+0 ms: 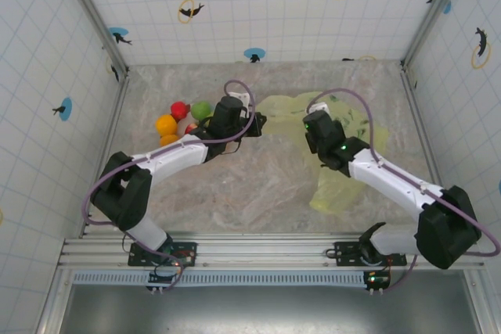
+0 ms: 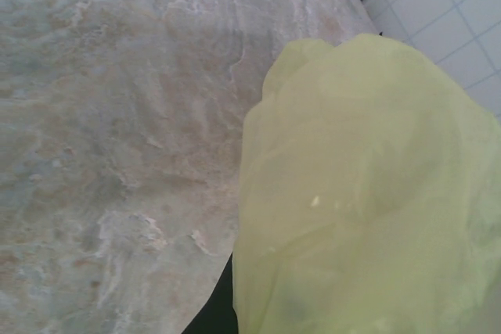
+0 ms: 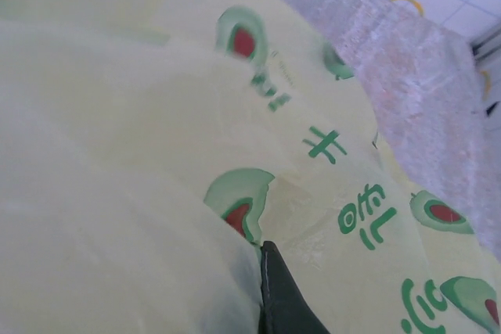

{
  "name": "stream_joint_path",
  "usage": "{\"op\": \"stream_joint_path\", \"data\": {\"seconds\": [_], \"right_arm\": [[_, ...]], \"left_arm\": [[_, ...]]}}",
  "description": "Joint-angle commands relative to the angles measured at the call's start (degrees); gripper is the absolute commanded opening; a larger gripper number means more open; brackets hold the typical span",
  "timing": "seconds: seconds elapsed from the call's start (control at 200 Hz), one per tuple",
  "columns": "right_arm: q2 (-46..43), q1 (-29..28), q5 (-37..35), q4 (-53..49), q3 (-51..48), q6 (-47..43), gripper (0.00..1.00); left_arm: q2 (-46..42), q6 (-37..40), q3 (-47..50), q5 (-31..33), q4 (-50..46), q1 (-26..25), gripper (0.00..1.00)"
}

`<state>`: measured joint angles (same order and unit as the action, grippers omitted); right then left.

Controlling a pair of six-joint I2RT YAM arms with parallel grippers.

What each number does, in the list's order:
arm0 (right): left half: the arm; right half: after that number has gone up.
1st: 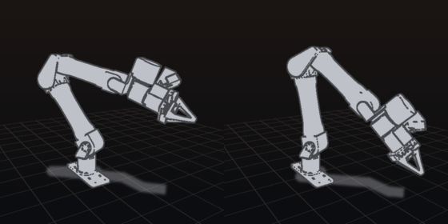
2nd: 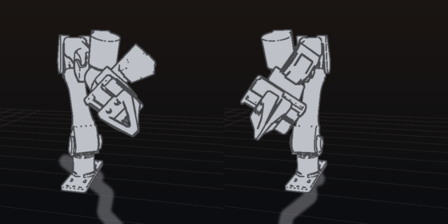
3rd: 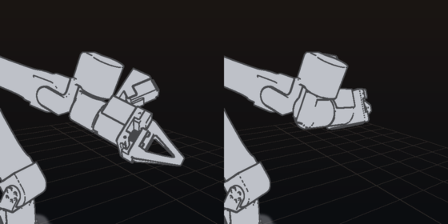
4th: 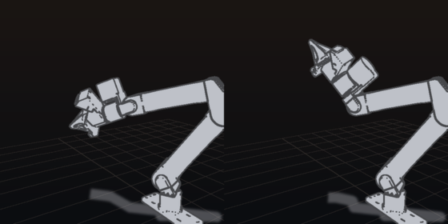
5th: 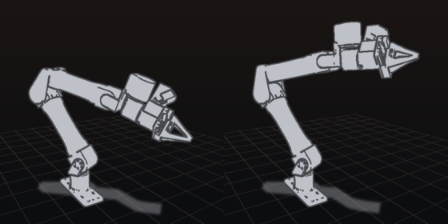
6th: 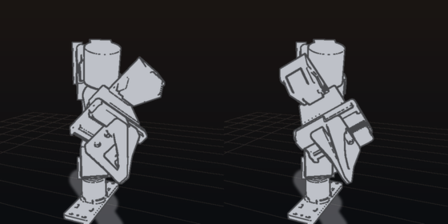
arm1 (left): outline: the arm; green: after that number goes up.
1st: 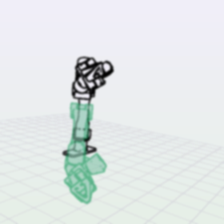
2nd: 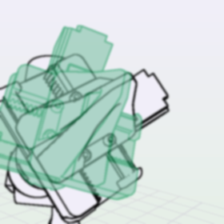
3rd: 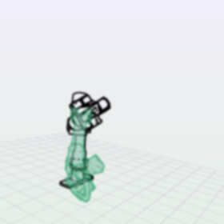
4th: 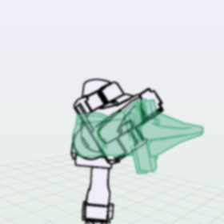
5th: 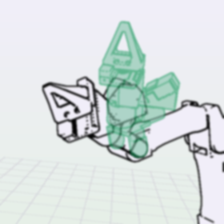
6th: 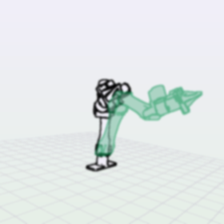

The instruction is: Place the fruits into the plastic bag

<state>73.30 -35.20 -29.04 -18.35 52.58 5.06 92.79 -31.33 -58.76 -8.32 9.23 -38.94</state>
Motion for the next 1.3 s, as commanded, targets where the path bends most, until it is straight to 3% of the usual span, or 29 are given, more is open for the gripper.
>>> {"op": "stream_joint_path", "data": {"seconds": [0.0,0.175,0.215,0.295,0.39,0.63,0.781,0.966,1.121,1.291], "right_arm": [[-0.6,1.8,10.8,-2.1,3.2,3.4,0.0],[1.6,3.4,14.4,-2.9,6.7,8.2,0.0],[2.2,3.9,14.8,-3.0,7.3,10.2,0.0],[3.3,5.0,16.5,-2.0,7.4,14.0,0.0],[4.3,6.1,18.8,0.5,6.2,18.3,0.0],[4.3,8.8,25.8,9.9,0.9,26.8,0.0],[4.3,9.4,27.1,13.5,-1.2,29.9,0.0],[4.6,9.5,29.9,17.8,-2.9,31.9,0.0],[5.4,9.6,31.5,18.2,-2.9,31.0,0.0],[5.7,9.9,31.9,16.3,-1.5,28.8,0.0]], "left_arm": [[0.9,4.2,0.4,3.5,-1.6,0.2,0.02],[0.5,5.3,0.4,3.4,-1.8,0.4,0.14],[0.0,5.4,0.5,2.7,-1.7,0.4,0.21],[-1.6,5.9,1.2,0.4,-1.6,0.4,0.46],[-4.7,5.4,2.3,-2.0,-1.6,0.5,0.64],[-15.1,4.6,11.3,-1.4,-4.4,2.9,0.89],[-23.2,3.8,16.9,0.0,-5.7,5.6,0.96],[-30.1,3.7,20.1,3.8,-11.4,9.5,0.98],[-27.2,7.0,17.7,4.8,-18.4,13.9,0.98],[-18.7,13.3,12.6,7.8,-23.1,14.1,0.98]]}}
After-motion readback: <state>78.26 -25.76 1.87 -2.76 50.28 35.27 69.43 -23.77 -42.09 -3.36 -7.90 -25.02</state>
